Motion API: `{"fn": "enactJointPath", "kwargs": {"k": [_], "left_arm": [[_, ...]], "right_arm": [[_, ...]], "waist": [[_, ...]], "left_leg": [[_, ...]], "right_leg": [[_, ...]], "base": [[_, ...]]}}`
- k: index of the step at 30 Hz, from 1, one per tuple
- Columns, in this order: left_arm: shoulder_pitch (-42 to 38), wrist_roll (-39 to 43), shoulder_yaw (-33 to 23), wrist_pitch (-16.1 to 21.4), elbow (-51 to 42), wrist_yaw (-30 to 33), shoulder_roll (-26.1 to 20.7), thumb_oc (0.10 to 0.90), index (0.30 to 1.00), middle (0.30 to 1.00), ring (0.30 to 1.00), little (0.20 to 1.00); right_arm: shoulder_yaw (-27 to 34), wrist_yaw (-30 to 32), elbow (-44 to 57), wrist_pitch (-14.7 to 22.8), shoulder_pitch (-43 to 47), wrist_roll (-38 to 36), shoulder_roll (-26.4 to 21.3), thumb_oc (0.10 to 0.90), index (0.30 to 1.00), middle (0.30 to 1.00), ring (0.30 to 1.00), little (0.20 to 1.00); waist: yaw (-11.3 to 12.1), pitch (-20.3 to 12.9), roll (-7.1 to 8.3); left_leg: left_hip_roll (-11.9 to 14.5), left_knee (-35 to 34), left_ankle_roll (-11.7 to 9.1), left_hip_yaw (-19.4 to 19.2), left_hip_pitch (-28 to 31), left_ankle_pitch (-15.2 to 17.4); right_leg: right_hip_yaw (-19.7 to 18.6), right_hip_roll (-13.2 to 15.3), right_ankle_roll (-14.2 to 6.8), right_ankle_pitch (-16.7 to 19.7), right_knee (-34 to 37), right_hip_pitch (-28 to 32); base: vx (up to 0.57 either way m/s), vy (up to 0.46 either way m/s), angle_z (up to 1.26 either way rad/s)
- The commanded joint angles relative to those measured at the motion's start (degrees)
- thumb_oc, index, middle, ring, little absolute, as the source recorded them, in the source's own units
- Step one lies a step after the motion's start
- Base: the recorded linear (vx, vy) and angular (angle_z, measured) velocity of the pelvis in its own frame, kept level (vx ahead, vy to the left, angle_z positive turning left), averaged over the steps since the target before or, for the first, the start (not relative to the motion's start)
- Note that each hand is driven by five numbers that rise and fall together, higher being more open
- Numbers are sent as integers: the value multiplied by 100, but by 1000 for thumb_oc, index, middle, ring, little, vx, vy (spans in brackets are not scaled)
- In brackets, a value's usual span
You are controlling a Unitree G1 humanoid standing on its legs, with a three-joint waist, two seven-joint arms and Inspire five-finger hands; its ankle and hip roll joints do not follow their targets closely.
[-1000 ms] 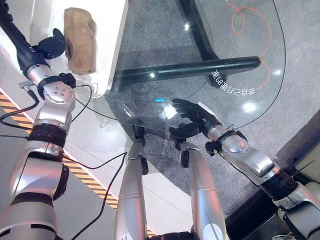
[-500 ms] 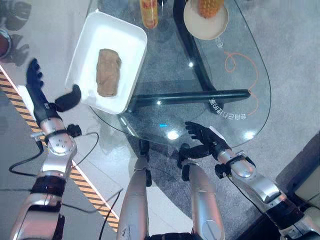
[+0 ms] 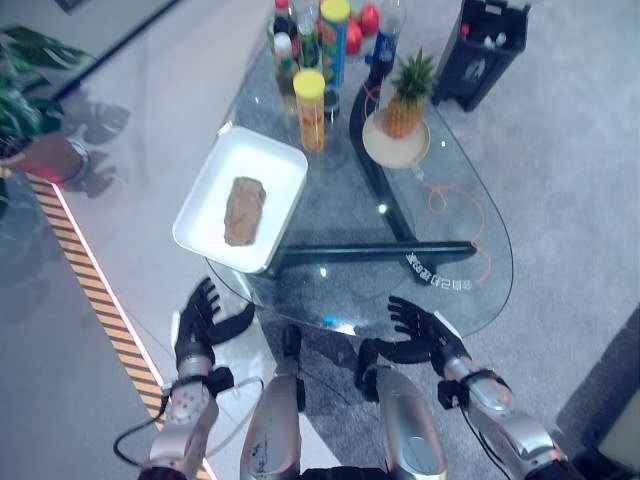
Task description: Wipe the table with a cloth and put it in the basket.
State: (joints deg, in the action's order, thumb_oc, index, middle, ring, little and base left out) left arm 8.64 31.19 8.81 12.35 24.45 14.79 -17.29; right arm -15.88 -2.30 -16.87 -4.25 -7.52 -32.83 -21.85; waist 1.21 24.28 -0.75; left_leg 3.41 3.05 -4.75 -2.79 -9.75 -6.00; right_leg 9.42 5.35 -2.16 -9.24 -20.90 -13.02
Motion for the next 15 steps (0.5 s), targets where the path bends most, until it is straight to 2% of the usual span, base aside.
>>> {"fn": "enactJointPath", "kwargs": {"k": [1,4,7,8,9,11,15], "left_arm": [[-57,87,80,63,-287,-340,-438,800,900,900,900,900],[85,-11,298,-97,230,-322,-296,800,900,900,900,900],[66,654,255,-540,1064,-88,-10,800,900,900,900,900],[58,775,223,-589,1204,-25,44,800,900,900,900,900],[-30,871,56,-616,1944,74,270,800,900,900,900,900],[-132,848,-35,-631,2485,228,394,800,900,900,900,900],[-298,711,-134,-764,3449,114,480,800,900,900,900,900]], "right_arm": [[-140,-150,260,394,90,-433,-57,800,900,900,900,900],[-144,4,-250,281,90,-685,153,800,900,900,900,900],[-170,296,-845,189,219,-673,345,800,900,900,900,900],[-167,328,-951,191,243,-653,372,800,900,900,900,900],[-130,397,-1459,236,371,-579,494,800,900,900,900,900],[-126,537,-1867,192,476,-535,581,800,900,900,900,900],[33,413,-2988,197,535,-681,719,800,900,900,900,900]], "waist": [[-25,-519,351],[-6,-829,369],[-22,-1100,366],[-23,-1128,367],[-32,-1238,369],[-56,-1342,375],[-121,-1558,341]], "left_leg": [[-540,582,114,-25,307,829],[-488,466,119,13,561,827],[-440,419,118,19,765,858],[-438,409,118,21,791,862],[-421,359,116,24,882,868],[-393,288,109,23,964,862],[-319,50,92,-30,1160,829]], "right_leg": [[193,-255,-147,462,1218,862],[188,-279,-144,506,1392,1151],[156,-278,-137,565,1563,1378],[153,-279,-139,573,1590,1405],[137,-273,-148,611,1698,1508],[92,-276,-162,662,1813,1591],[-9,-313,-192,741,2033,1726]], "base": [[70,-111,6],[103,-133,11],[46,-73,0],[30,-51,-1],[22,-40,0],[18,-46,0],[7,-9,0]]}}
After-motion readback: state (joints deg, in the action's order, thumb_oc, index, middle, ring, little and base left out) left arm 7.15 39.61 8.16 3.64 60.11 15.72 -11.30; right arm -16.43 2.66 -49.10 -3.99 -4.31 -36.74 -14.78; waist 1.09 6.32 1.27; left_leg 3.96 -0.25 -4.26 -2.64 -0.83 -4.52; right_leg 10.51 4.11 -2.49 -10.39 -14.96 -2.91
